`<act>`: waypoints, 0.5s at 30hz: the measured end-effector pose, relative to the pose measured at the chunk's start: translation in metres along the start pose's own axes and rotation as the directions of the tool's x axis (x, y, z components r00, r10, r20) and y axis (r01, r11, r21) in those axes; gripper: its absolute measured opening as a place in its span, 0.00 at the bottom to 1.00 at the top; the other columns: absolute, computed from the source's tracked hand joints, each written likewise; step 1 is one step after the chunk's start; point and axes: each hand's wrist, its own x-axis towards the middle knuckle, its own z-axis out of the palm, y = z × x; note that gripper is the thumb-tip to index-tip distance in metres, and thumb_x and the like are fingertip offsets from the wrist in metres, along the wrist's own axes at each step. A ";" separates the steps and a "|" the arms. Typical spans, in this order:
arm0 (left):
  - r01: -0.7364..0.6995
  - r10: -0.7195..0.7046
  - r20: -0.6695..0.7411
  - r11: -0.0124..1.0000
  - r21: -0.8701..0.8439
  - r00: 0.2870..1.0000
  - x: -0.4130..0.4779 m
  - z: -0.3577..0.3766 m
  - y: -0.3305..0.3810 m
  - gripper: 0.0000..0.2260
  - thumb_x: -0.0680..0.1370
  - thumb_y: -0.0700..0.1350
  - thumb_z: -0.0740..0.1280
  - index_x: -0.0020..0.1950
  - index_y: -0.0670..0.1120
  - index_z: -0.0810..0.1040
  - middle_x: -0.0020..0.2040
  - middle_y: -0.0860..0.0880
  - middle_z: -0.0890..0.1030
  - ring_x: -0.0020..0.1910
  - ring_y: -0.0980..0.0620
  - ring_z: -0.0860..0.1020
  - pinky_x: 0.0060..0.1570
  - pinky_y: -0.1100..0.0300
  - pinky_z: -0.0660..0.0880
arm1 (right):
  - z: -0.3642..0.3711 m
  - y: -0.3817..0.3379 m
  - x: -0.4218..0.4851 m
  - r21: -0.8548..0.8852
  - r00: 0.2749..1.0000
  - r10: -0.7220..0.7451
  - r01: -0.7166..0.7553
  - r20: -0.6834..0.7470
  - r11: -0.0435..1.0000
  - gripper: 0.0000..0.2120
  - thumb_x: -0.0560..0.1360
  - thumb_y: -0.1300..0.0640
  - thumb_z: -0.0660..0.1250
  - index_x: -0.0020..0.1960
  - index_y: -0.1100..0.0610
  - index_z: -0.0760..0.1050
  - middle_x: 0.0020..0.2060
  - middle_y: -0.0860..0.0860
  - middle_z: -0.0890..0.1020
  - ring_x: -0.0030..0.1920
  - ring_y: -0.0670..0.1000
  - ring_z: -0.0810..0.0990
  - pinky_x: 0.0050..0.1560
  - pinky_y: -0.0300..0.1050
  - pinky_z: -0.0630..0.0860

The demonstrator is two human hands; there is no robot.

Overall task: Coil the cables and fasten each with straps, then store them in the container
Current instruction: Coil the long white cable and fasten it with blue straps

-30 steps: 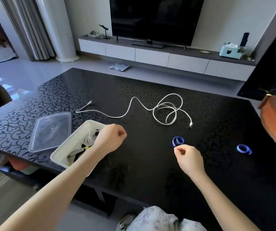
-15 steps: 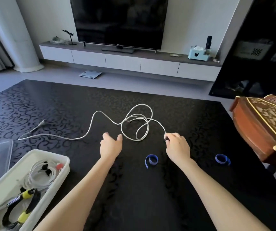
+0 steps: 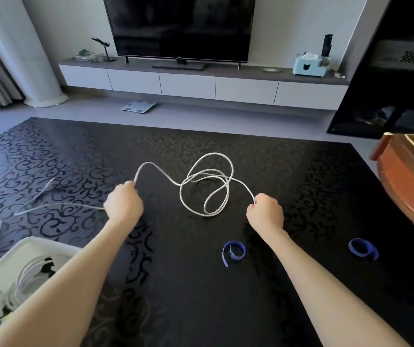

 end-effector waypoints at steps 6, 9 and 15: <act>-0.267 0.280 0.031 0.939 -0.218 0.960 -0.020 0.008 0.062 0.08 0.79 0.39 0.60 0.48 0.38 0.77 0.47 0.40 0.76 0.47 0.38 0.76 0.43 0.54 0.67 | -0.048 0.014 -0.030 0.293 0.985 -0.107 0.143 -0.136 0.945 0.07 0.75 0.60 0.63 0.47 0.56 0.79 0.34 0.47 0.78 0.38 0.48 0.76 0.32 0.32 0.64; -0.365 0.417 0.099 0.870 -0.332 0.903 -0.028 0.010 0.099 0.10 0.79 0.39 0.61 0.57 0.40 0.79 0.55 0.39 0.77 0.54 0.40 0.76 0.53 0.54 0.69 | -0.084 0.025 -0.048 0.442 0.979 -0.146 0.196 -0.144 0.876 0.08 0.74 0.58 0.65 0.37 0.56 0.78 0.29 0.45 0.77 0.32 0.45 0.76 0.31 0.32 0.67; -0.423 0.538 0.135 0.773 -0.472 0.832 -0.060 -0.002 0.154 0.17 0.80 0.42 0.62 0.69 0.46 0.71 0.63 0.41 0.75 0.64 0.43 0.72 0.61 0.59 0.65 | -0.164 0.034 -0.083 0.757 0.980 -0.200 0.137 -0.009 0.638 0.08 0.75 0.54 0.68 0.43 0.58 0.80 0.29 0.53 0.78 0.29 0.48 0.77 0.39 0.45 0.78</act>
